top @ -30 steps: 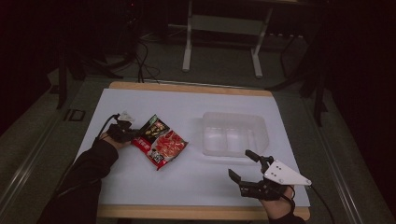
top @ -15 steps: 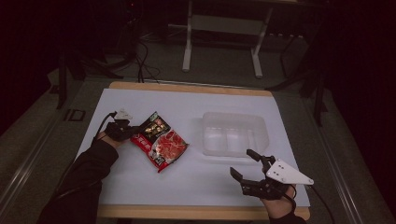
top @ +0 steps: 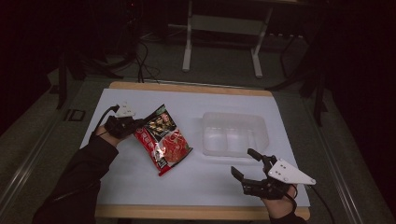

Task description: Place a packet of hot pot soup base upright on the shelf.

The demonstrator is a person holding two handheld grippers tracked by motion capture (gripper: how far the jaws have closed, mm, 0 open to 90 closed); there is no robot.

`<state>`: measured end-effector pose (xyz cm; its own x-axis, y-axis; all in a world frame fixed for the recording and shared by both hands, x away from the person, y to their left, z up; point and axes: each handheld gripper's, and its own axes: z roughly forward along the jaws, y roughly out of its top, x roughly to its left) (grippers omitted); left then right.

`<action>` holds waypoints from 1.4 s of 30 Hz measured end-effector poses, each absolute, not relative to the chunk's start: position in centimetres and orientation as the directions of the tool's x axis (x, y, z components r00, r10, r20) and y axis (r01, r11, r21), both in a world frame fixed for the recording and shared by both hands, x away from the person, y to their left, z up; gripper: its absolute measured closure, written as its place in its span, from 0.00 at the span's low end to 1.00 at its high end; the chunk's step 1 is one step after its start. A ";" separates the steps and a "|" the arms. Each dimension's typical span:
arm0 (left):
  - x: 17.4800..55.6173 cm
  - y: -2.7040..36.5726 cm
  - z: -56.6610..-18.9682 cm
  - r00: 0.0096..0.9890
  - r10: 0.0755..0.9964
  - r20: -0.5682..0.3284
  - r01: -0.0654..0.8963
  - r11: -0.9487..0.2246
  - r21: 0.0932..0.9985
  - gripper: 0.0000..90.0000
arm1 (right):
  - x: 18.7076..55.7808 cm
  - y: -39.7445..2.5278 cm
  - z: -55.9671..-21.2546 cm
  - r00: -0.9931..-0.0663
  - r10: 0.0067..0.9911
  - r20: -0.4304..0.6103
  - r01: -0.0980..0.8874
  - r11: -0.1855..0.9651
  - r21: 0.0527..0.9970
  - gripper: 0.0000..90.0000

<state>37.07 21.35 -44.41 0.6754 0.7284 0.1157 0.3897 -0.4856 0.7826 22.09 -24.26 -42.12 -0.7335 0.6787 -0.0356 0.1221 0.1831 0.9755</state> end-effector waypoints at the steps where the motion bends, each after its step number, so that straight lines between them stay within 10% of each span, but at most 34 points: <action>1: 36.8 21.0 -44.1 0.675 0.726 0.128 0.375 -0.487 0.789 0.98 | 22.1 -24.3 -42.1 -0.733 0.679 -0.034 0.123 0.181 0.976 0.22; 29: 32.4 18.4 -33.5 0.699 0.640 0.320 0.057 -0.495 0.867 0.98 | 23.3 -25.3 -40.3 -0.741 0.672 0.005 0.139 0.146 0.979 0.24; 42: 29.2 14.2 -31.8 0.837 0.448 0.315 -0.053 -0.506 0.861 0.98 | 25.6 -24.4 -36.6 -0.776 0.630 0.032 0.137 0.119 0.983 0.25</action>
<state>29.17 14.19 -31.82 0.8367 0.4479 0.3151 -0.0534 -0.5059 0.8610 25.58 -24.36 -36.60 -0.7761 0.6298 0.0320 0.1373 0.1192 0.9833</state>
